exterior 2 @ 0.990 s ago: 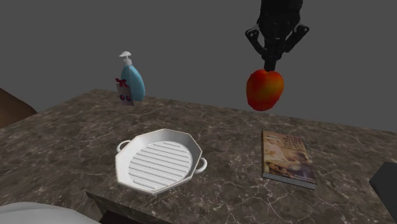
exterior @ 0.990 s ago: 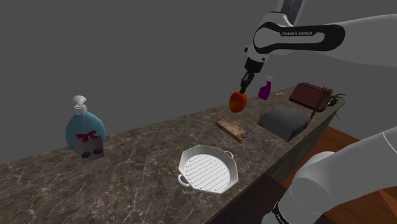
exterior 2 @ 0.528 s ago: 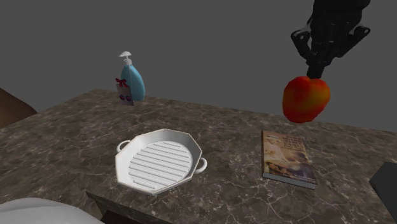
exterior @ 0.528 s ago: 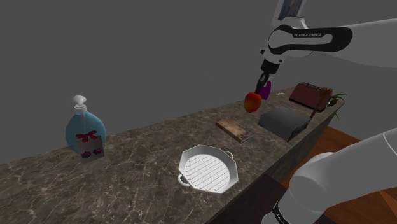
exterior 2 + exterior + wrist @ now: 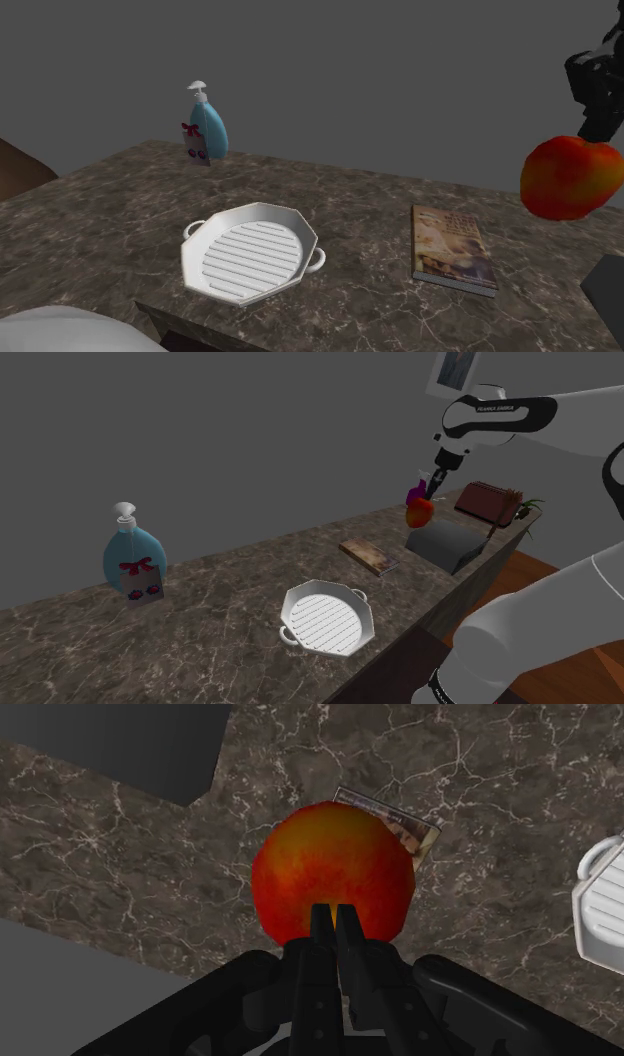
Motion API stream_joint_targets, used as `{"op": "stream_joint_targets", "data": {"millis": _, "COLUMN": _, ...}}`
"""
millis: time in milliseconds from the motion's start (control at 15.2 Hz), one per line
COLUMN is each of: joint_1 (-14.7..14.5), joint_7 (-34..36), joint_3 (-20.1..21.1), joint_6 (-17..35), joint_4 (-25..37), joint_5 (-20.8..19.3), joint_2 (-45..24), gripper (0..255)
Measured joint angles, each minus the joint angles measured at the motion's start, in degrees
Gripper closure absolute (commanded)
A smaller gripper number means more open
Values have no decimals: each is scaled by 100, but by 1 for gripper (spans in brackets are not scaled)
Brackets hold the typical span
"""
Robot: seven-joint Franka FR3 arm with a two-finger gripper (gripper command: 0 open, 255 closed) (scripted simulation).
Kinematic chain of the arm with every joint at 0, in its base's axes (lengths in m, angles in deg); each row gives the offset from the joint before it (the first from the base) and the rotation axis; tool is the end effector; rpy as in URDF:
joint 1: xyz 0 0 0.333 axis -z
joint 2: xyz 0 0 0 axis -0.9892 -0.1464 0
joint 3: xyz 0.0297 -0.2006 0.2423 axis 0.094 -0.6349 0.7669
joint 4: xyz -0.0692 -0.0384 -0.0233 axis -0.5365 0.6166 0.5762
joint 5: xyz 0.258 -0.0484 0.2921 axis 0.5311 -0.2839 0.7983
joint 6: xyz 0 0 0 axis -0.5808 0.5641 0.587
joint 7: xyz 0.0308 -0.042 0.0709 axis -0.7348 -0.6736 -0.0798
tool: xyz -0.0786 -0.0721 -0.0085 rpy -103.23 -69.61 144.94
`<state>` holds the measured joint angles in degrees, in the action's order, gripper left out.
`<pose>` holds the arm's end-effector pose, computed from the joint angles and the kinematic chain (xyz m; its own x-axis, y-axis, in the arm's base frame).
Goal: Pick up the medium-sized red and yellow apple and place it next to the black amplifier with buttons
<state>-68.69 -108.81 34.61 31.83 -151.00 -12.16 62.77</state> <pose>0.3148 -0.3447 0.5858 0.9625 0.2387 0.1291 0.2287 -0.9695 0.0880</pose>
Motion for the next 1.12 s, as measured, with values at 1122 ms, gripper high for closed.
{"op": "stream_joint_targets", "data": {"millis": 1122, "joint_1": 134, "joint_7": -1142, "joint_3": -956, "joint_6": 781, "joint_4": -99, "joint_5": 243, "joint_2": -688, "gripper": 255}}
